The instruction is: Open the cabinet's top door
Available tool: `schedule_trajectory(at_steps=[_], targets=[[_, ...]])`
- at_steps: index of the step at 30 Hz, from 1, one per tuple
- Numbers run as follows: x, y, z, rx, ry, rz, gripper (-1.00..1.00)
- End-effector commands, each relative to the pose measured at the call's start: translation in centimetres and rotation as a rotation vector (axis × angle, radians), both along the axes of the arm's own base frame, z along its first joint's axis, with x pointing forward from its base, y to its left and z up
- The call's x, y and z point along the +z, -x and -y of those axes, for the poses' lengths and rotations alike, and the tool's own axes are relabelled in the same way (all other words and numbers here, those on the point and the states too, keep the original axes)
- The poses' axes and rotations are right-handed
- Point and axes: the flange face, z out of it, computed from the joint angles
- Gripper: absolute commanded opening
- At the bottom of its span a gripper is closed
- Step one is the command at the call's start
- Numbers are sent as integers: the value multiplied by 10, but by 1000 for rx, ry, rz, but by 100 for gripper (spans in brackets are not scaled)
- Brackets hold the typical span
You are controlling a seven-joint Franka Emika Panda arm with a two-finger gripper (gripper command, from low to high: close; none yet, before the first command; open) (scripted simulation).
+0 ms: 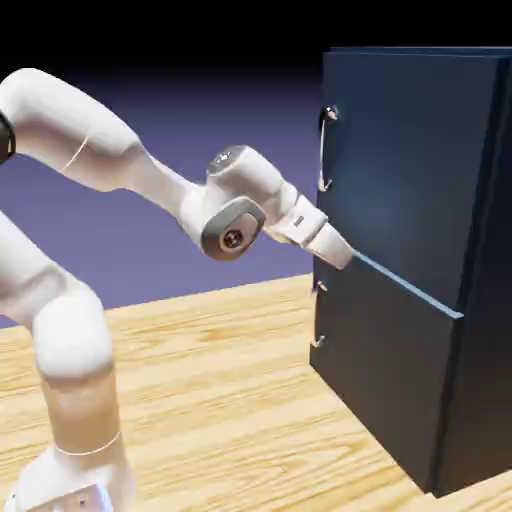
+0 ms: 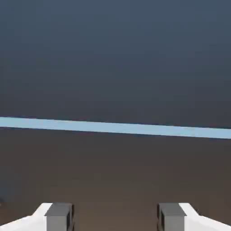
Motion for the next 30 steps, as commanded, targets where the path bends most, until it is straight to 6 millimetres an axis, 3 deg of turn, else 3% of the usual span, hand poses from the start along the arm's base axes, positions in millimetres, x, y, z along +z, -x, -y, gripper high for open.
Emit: schedule_trajectory(at_steps=[1, 9, 16, 23, 30], targets=[[9, 2, 2, -14, -9, 18, 0], [72, 27, 6, -100, -70, 166, 0], [113, 52, -6, -140, -105, 296, 0], [138, 72, -32, -151, -118, 420, 0], [143, 80, -68, -136, -107, 532, 0]])
